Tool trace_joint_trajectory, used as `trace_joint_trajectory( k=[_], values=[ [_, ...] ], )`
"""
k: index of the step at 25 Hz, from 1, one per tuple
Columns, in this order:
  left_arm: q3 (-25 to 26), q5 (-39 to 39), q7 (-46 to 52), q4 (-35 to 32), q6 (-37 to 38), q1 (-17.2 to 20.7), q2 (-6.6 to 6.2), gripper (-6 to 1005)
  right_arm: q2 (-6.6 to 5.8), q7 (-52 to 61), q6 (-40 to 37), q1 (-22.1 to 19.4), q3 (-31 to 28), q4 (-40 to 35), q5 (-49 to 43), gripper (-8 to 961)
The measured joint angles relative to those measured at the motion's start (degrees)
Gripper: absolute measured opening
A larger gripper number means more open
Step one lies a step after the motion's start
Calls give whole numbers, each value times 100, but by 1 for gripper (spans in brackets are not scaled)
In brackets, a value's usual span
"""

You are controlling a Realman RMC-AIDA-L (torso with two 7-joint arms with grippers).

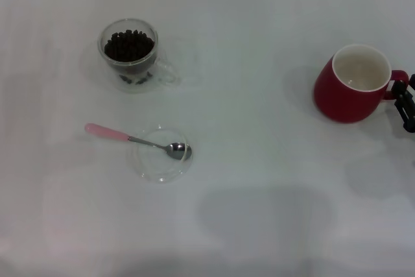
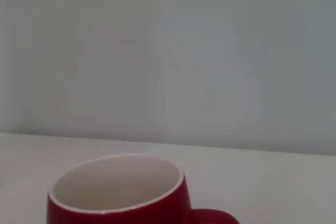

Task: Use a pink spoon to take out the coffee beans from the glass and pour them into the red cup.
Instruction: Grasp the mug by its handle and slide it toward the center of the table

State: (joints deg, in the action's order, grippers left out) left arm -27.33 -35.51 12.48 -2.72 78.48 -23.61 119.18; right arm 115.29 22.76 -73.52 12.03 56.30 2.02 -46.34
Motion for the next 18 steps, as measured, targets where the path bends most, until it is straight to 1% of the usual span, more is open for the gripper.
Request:
trace_joint_trajectory(
  k=[1, 7, 18],
  values=[
    [0, 0, 0, 0, 0, 2, 0, 888, 1, 0, 0, 4, 6, 0, -3, 404],
    [0, 4, 0, 0, -19, 6, -7, 888, 11, 12, 7, 53, 84, 0, -13, 249],
    [0, 36, 0, -1, -42, 12, -9, 887, 10, 14, 9, 154, 164, 0, -38, 206]
  ],
)
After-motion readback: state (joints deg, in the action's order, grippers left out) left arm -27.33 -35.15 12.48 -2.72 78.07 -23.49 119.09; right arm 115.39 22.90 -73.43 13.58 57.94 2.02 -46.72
